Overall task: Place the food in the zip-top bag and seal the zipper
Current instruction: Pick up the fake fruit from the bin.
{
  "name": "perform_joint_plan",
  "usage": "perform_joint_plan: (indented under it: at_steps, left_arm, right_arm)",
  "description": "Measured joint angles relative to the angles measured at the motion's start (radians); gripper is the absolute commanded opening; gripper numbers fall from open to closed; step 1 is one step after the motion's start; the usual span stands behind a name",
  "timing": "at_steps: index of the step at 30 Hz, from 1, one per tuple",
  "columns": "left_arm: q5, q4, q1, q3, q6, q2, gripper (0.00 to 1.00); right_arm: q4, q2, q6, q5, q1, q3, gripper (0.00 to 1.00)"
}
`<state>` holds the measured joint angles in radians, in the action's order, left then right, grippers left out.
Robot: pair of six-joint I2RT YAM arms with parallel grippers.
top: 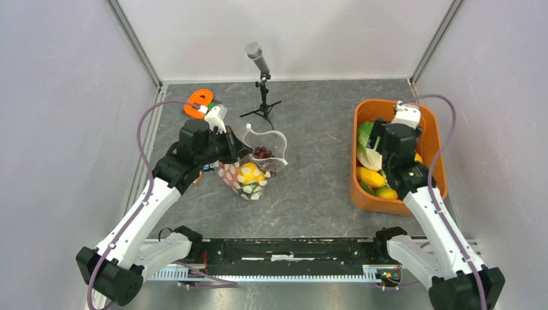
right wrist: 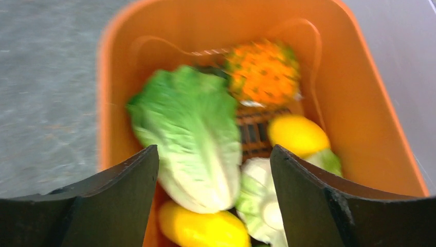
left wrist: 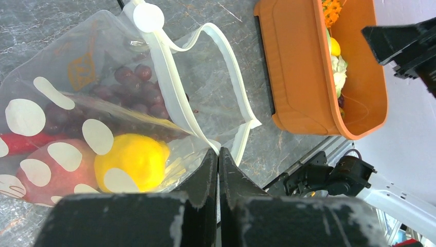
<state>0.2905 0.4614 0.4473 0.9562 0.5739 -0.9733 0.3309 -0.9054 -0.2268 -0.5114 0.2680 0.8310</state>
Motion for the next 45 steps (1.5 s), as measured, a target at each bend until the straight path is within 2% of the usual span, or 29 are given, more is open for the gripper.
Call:
perform_joint_plan:
  at_steps: [6, 11, 14, 21, 36, 38, 45]
  left_arm:
    - [0.002, 0.000, 0.000, -0.001, 0.000, 0.000, 0.02]
    - [0.004, 0.000, 0.000, -0.001, 0.000, 0.000, 0.02]
    - [0.004, 0.000, 0.000, -0.002, 0.000, 0.000, 0.02]
    - [0.009, -0.011, 0.000, -0.002, 0.000, -0.010, 0.02]
    - [0.018, -0.021, 0.000, -0.004, -0.007, -0.017, 0.02]
    - [0.018, -0.021, 0.000, -0.004, -0.012, -0.017, 0.02]
    - [0.018, -0.021, 0.000, -0.004, -0.017, -0.017, 0.02]
  right_arm:
    - [0.056, 0.066, -0.065, 0.045, -0.261, -0.131, 0.85]
    - [0.026, -0.026, -0.048, 0.154, -0.477, -0.147, 0.85]
    - [-0.010, -0.100, -0.020, 0.206, -0.539, -0.146, 0.87]
    - [-0.064, -0.291, 0.067, 0.301, -0.557, -0.095, 0.90]
    - [-0.215, -0.475, 0.184, 0.264, -0.557, -0.087, 0.93]
    - [-0.230, -0.488, 0.193, 0.266, -0.557, -0.097, 0.89]
    - [-0.314, -0.499, 0.208, 0.302, -0.558, -0.142, 0.61]
